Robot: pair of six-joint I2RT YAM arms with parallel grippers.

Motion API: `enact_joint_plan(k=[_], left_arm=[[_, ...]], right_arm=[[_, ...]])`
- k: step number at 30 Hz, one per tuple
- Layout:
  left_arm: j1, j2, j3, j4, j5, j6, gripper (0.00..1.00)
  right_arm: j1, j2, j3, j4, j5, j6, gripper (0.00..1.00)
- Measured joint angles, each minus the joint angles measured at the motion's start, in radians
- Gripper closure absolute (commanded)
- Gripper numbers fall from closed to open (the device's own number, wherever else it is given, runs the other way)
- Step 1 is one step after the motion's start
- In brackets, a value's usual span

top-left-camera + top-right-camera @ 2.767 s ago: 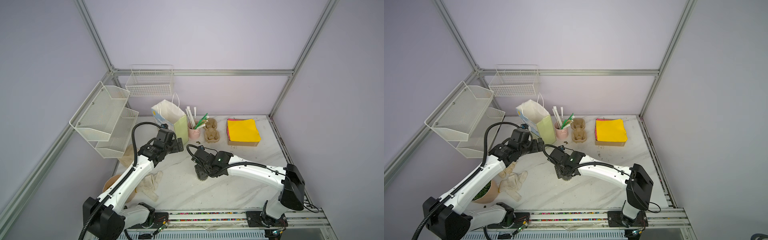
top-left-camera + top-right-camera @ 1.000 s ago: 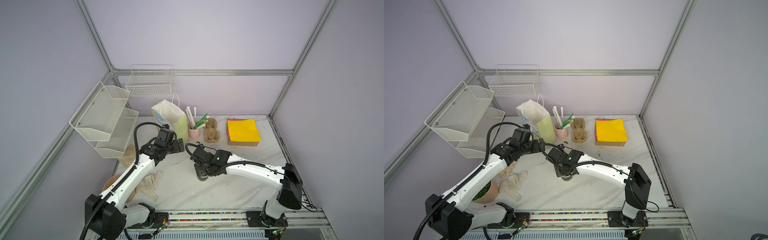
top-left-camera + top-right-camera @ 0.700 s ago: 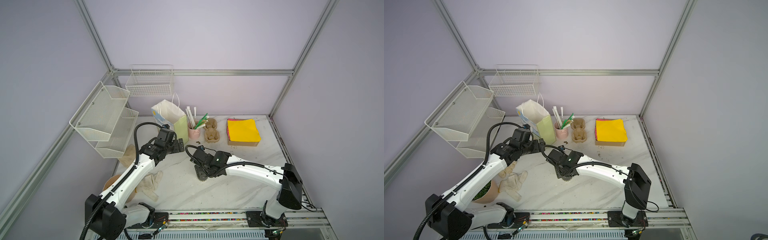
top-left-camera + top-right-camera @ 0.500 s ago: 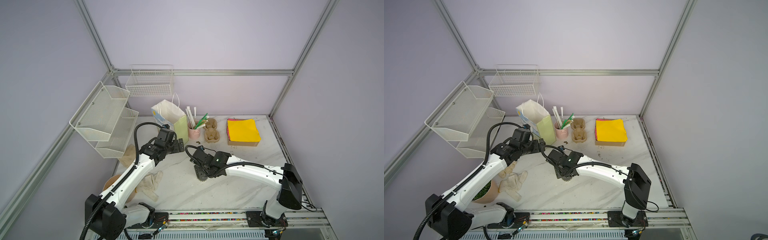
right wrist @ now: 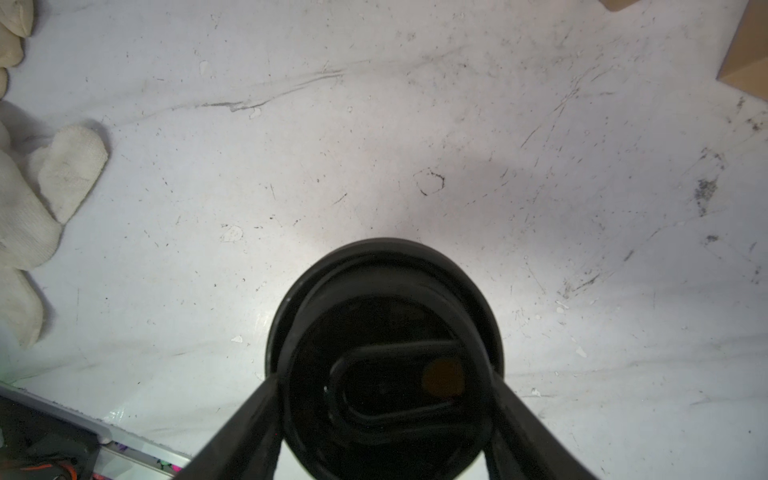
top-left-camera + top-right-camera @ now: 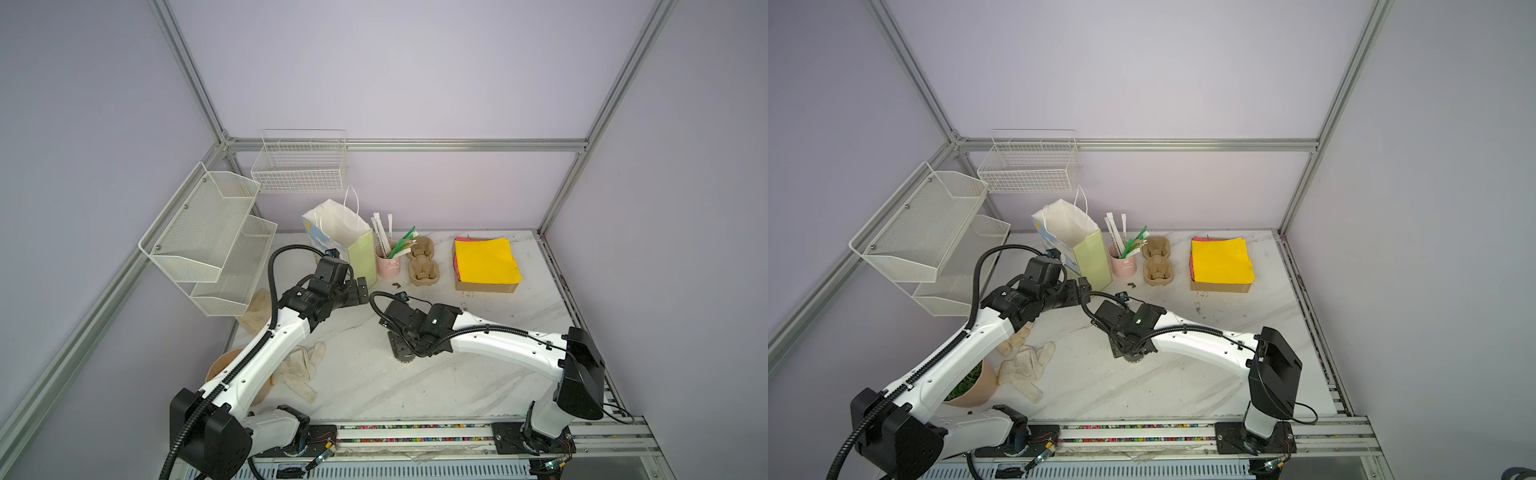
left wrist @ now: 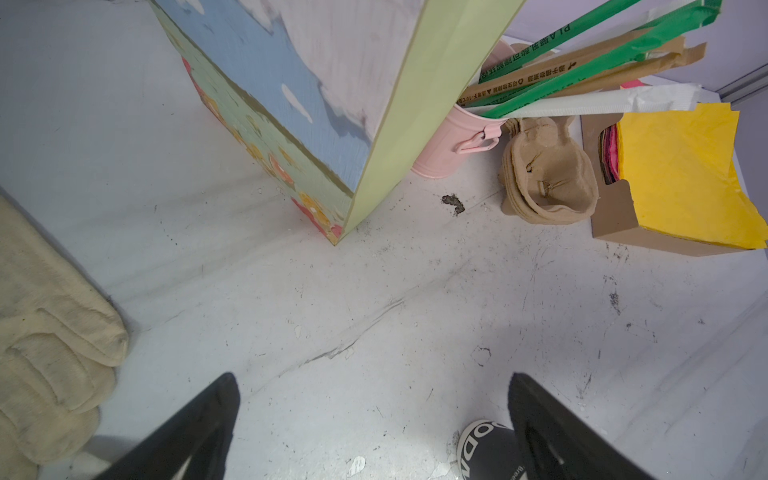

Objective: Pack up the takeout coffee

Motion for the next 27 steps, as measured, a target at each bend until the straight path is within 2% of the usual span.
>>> enact_joint_plan(k=[27], left_arm=[[0.0,0.0,0.0,0.0,0.005,0.0,0.0]], right_arm=[[0.0,0.003,0.009,-0.01,-0.004,0.013,0.27]])
